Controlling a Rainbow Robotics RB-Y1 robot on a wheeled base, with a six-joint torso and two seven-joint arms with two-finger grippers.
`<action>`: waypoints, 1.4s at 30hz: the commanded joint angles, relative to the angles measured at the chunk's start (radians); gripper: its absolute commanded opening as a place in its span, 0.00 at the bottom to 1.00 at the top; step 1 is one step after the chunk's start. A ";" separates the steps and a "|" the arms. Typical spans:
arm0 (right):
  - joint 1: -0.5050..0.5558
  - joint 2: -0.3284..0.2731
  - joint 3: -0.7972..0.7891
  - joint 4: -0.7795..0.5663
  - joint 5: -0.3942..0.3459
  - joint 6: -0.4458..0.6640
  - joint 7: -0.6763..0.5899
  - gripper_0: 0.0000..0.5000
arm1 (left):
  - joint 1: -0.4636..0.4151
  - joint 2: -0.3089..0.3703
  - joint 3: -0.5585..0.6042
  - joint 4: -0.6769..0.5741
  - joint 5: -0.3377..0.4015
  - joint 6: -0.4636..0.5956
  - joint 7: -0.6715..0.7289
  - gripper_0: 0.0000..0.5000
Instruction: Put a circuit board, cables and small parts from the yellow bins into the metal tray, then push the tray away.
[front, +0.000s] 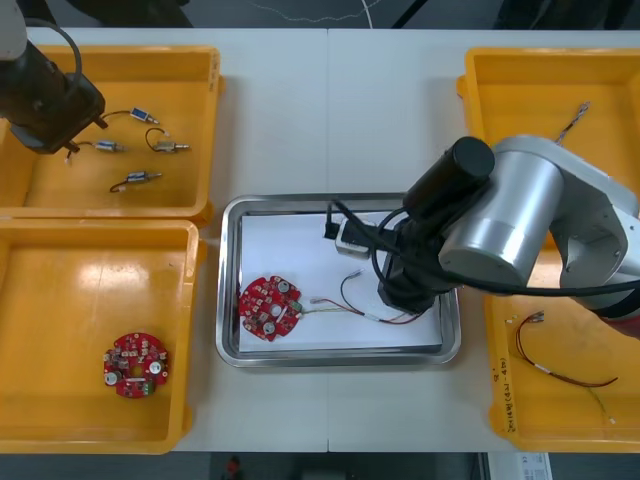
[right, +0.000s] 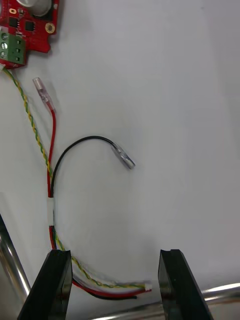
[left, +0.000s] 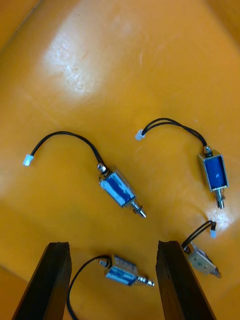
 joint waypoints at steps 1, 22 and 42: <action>-0.019 0.056 -0.142 -0.061 0.009 0.119 0.009 1.00 | -0.065 -0.025 -0.043 0.049 -0.032 -0.064 0.085 1.00; -0.019 0.074 -0.530 -0.285 0.115 0.391 -0.039 1.00 | -0.074 -0.099 -0.134 0.245 -0.113 -0.296 0.083 1.00; -0.014 0.019 -0.881 0.034 0.229 0.391 -0.057 1.00 | -0.074 -0.080 -0.077 0.224 -0.126 -0.241 0.074 0.00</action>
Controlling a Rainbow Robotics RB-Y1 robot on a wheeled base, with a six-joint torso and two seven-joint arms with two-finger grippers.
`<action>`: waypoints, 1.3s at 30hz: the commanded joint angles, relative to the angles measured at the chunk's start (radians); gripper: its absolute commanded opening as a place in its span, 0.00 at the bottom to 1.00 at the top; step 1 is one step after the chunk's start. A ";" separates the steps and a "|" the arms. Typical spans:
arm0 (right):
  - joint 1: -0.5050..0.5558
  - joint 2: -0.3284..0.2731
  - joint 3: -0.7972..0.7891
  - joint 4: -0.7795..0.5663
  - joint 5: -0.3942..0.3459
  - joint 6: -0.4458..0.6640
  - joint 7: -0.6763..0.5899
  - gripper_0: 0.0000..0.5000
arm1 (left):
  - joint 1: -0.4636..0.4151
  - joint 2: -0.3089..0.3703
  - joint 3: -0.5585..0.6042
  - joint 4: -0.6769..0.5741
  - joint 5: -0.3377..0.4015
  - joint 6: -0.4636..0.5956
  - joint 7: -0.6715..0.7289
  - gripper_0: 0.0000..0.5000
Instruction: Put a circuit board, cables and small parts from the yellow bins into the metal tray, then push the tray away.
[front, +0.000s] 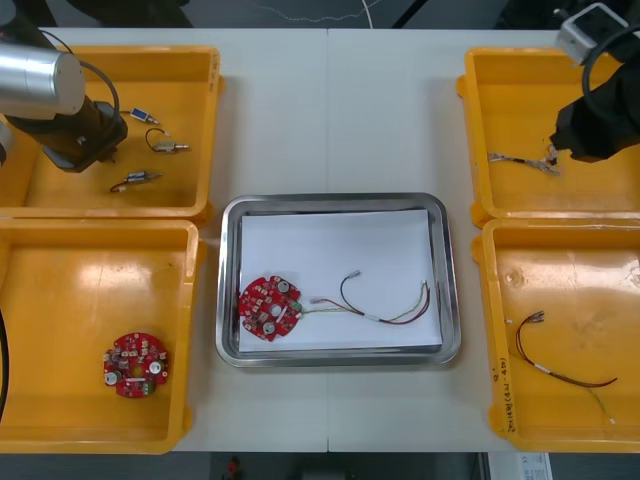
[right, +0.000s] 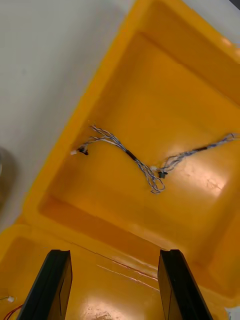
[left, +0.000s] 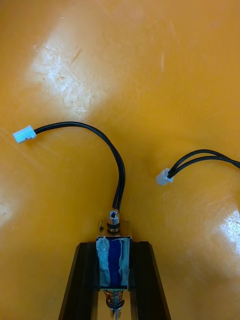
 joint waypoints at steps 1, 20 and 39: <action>-0.016 -0.028 -0.084 0.057 0.031 0.003 -0.024 1.00 | -0.037 0.005 0.048 -0.033 -0.020 0.061 0.072 0.00; -0.200 -0.028 -0.191 0.433 0.139 0.003 -0.048 1.00 | -0.031 0.045 0.167 -0.365 -0.026 0.482 0.061 0.00; -0.491 -0.025 -0.222 0.945 0.194 -0.289 -0.251 1.00 | 0.145 -0.058 0.069 -0.935 0.061 0.745 0.116 0.00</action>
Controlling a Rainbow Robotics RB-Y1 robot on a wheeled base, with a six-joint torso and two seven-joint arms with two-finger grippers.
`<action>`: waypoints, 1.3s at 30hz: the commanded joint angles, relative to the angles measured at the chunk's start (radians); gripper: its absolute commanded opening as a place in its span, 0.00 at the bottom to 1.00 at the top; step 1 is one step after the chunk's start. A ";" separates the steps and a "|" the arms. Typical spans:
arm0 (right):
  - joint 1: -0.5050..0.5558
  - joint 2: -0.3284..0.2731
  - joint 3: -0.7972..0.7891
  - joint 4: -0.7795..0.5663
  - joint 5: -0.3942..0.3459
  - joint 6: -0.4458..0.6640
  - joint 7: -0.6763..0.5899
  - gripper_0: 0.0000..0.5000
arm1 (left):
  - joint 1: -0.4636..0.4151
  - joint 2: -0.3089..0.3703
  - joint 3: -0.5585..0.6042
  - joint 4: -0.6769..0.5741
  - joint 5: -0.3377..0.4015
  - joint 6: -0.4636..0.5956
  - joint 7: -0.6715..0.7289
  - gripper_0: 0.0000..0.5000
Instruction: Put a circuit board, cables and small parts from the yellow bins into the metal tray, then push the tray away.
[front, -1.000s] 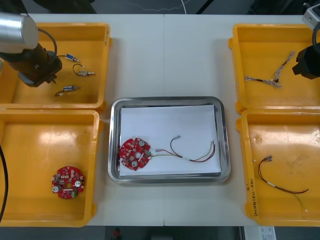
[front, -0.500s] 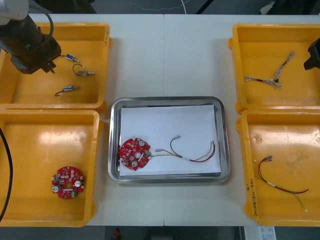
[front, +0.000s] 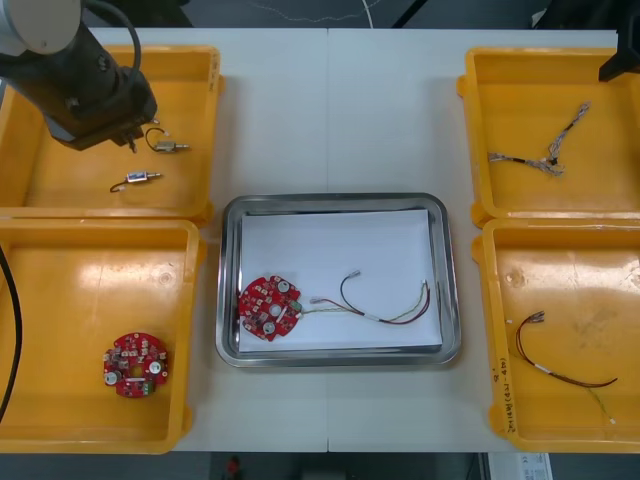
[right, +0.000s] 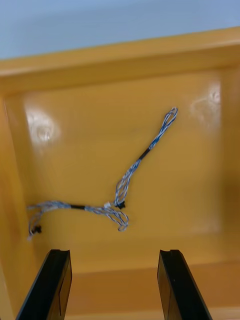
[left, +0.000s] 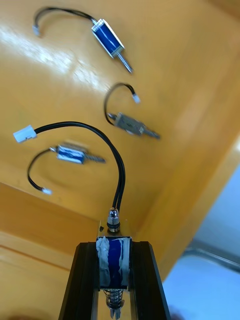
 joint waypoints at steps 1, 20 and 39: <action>-0.077 -0.027 0.011 0.041 0.032 -0.086 -0.114 1.00 | 0.026 -0.048 -0.061 -0.115 0.022 0.041 0.122 0.00; -0.165 -0.004 -0.005 0.438 0.102 -0.465 -0.257 1.00 | 0.054 -0.160 -0.318 -0.253 0.040 -0.010 0.174 0.00; -0.154 0.065 -0.025 0.641 0.115 -0.670 -0.381 1.00 | 0.061 -0.175 -0.489 -0.109 0.005 -0.137 0.180 0.00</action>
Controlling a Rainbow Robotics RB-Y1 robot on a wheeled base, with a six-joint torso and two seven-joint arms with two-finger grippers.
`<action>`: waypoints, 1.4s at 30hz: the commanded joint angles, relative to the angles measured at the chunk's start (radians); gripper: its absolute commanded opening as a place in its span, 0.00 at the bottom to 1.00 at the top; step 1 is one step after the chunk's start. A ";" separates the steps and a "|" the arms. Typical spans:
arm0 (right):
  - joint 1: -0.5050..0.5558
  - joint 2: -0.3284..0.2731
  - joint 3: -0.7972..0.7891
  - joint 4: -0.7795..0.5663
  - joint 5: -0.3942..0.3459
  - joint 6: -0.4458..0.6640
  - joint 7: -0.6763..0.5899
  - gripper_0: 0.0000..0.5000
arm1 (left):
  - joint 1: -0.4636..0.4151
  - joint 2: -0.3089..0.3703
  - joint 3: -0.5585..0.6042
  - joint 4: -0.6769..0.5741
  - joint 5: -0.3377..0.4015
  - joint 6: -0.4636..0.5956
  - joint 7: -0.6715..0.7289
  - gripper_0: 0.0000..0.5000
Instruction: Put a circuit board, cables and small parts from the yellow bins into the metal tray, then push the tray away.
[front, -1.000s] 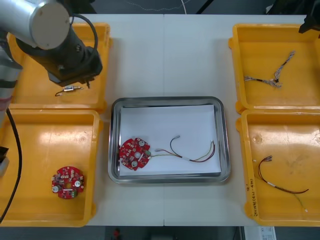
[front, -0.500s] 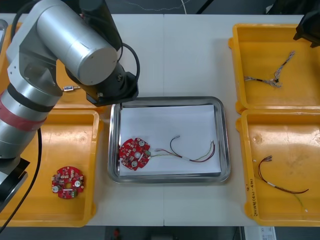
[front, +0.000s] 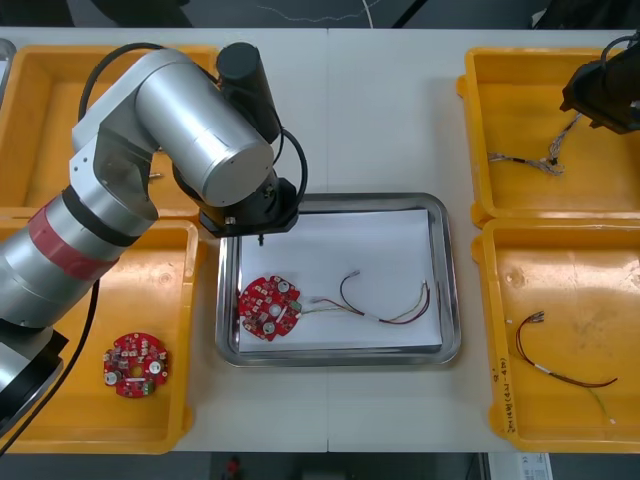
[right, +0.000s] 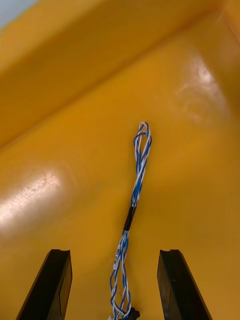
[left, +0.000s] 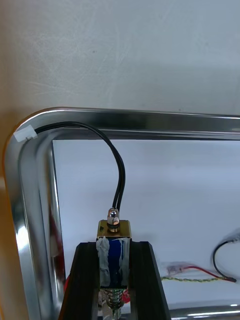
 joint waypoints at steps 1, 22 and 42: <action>-0.045 0.023 -0.027 -0.008 0.008 -0.020 -0.110 1.00 | 0.015 -0.022 -0.041 0.031 -0.026 -0.050 0.066 0.00; 0.047 0.038 -0.022 -0.008 0.010 -0.106 -0.199 1.00 | 0.101 -0.010 -0.094 0.042 -0.104 -0.140 0.082 0.00; 0.094 0.070 0.013 -0.008 -0.036 -0.120 -0.254 1.00 | 0.099 -0.010 -0.090 0.043 -0.116 -0.150 0.094 1.00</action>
